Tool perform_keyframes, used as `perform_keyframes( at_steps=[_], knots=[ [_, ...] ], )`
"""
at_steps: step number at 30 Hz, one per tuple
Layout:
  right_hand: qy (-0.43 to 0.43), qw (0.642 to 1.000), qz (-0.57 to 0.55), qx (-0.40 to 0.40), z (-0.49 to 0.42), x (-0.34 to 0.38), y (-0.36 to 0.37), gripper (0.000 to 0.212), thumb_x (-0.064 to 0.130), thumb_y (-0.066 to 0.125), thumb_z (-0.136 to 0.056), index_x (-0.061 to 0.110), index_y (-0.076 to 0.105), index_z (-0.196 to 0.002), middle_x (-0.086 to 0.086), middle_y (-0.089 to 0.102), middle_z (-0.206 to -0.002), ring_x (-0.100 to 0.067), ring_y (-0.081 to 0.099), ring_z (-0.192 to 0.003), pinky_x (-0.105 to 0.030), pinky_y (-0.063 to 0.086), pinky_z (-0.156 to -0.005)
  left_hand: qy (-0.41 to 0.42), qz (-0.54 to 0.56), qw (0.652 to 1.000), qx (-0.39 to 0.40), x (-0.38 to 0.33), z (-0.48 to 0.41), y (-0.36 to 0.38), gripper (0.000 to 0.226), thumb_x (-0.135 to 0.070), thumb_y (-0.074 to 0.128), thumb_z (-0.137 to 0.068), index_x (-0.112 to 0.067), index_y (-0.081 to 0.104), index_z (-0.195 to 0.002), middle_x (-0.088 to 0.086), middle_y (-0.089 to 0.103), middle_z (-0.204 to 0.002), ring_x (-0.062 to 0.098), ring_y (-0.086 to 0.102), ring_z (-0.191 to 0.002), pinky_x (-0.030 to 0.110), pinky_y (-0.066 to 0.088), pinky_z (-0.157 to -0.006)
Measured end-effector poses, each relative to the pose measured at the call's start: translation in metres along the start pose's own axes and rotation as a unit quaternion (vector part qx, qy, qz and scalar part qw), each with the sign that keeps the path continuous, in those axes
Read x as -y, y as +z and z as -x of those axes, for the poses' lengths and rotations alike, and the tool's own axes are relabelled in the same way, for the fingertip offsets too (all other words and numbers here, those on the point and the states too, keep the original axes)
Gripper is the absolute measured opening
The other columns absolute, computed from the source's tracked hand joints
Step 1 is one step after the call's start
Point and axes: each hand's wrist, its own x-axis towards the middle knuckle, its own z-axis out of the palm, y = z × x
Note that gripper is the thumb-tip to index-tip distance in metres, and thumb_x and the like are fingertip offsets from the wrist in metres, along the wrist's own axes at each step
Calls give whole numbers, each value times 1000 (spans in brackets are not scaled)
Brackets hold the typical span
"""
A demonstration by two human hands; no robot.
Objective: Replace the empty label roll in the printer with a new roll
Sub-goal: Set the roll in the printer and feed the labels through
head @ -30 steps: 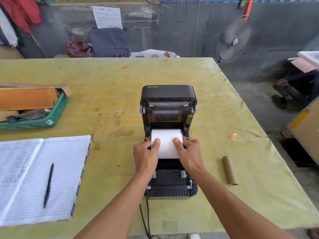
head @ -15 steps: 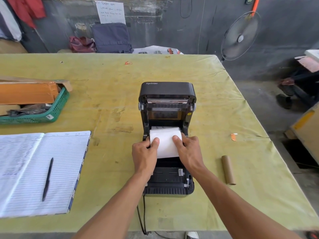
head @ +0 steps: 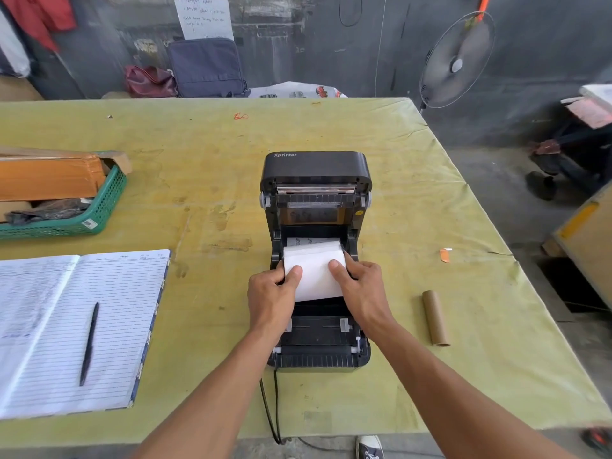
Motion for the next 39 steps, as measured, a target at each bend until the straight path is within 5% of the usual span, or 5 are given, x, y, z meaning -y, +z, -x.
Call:
perform_keyframes(
  at_steps=[9, 17, 23, 29, 39],
  knots=[
    [57, 988, -140, -42, -1, -8, -23, 35, -1, 52, -90, 14, 55, -121, -10, 60, -123, -20, 65, -104, -40, 56, -96, -11, 8, 1000, 3, 0, 2, -1, 56, -24, 67, -90, -13, 31, -49, -7, 26, -47, 9, 25, -43, 16, 22, -40],
    [27, 1000, -8, -2, 12, 7, -16, 70, 50, 69, -77, 20, 55, -138, 2, 59, -132, -22, 61, -116, -45, 50, -103, -18, 14, 1000, -2, -1, 4, 0, 59, -27, 68, -89, -20, 30, -45, -11, 25, -41, 8, 27, -42, 16, 23, -41],
    [20, 1000, -12, 8, 9, 7, -12, 62, 25, 74, -87, 12, 51, -144, -8, 71, -124, -19, 68, -110, -32, 50, -102, -36, 9, 999, 12, 0, 0, -2, 55, -29, 67, -90, -4, 36, -52, -14, 38, -39, 8, 28, -45, 15, 25, -40],
    [21, 999, -32, -16, 17, 3, -12, 60, 26, 73, -89, 13, 52, -143, -4, 73, -117, -15, 67, -110, -20, 49, -96, -40, -17, 997, 57, -2, -12, -11, 42, -36, 67, -91, -1, 67, -67, -13, 67, -107, -3, 57, -68, 9, 41, -62],
    [7, 998, 48, -45, 19, -3, -9, 51, 24, 78, -85, 15, 63, -133, -2, 66, -130, -17, 69, -102, -24, 54, -84, -53, -35, 996, 65, 1, -5, -11, 19, -30, 71, -88, -11, 76, -88, -20, 64, -98, -9, 54, -66, 1, 38, -53]
  ],
)
